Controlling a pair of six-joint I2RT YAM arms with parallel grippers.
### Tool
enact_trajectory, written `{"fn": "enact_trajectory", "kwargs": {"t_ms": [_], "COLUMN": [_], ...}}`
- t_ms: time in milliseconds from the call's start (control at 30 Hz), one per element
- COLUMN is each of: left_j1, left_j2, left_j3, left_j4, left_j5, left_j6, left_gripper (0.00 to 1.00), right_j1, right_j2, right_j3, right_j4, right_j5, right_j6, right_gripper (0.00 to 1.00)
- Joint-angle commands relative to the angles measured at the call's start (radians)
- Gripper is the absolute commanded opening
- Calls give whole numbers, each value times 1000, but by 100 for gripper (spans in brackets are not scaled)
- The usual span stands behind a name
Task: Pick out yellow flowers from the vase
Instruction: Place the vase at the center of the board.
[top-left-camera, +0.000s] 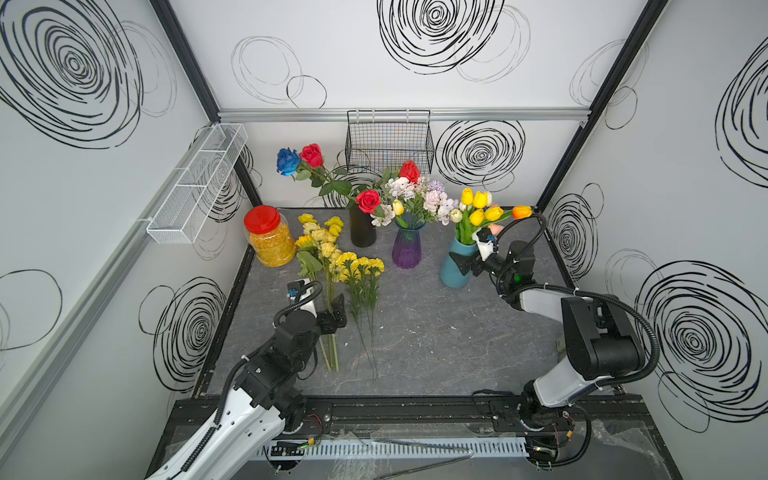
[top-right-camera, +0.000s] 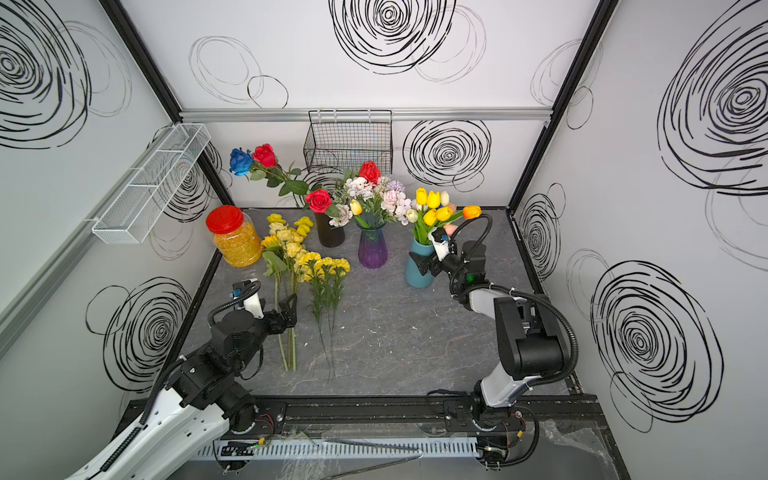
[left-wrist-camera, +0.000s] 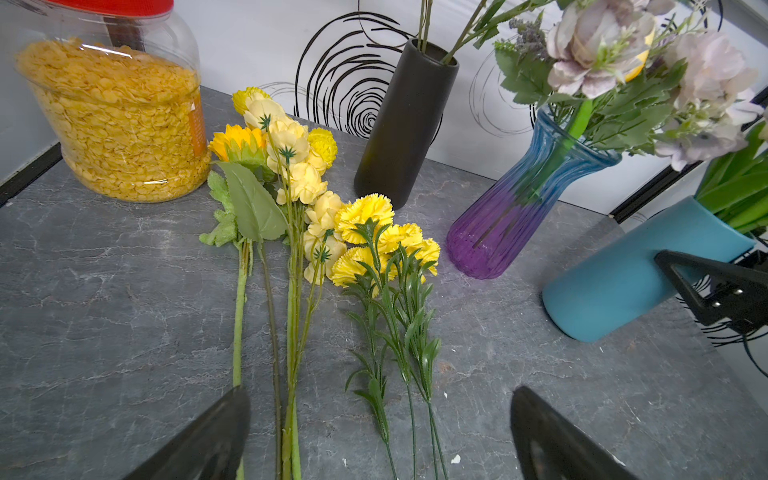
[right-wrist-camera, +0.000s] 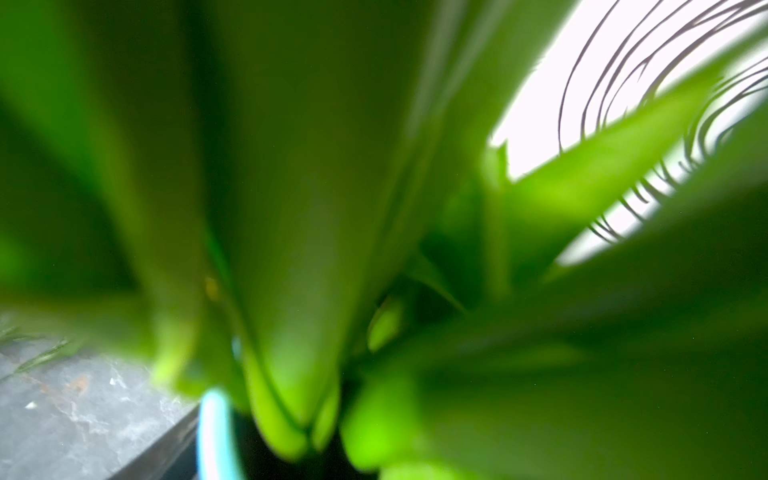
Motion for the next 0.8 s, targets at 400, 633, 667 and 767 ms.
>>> {"fn": "enact_trajectory", "kwargs": {"t_ms": [400,633,667,767], "left_j1": [10,10,10,13], "left_j2": [-7,-11,-9,-5], "left_j3": [0,-2,-2,0], "left_j4": [4,8,10,15], "left_j5": [-19,-13,-11,-2], "left_j6": [5,5,6,7], "left_gripper": [99,99,99,99], "right_j1": [-13,-27,-27,-23], "right_j2": [-124,-251,-267,-301], "right_j3": [-148,-258,-271,-312], "right_j4": [64,77,81,130], "right_j5": [8,103,120,157], "right_j6": [6,44,56,86], "right_gripper": [100,93,92,88]}}
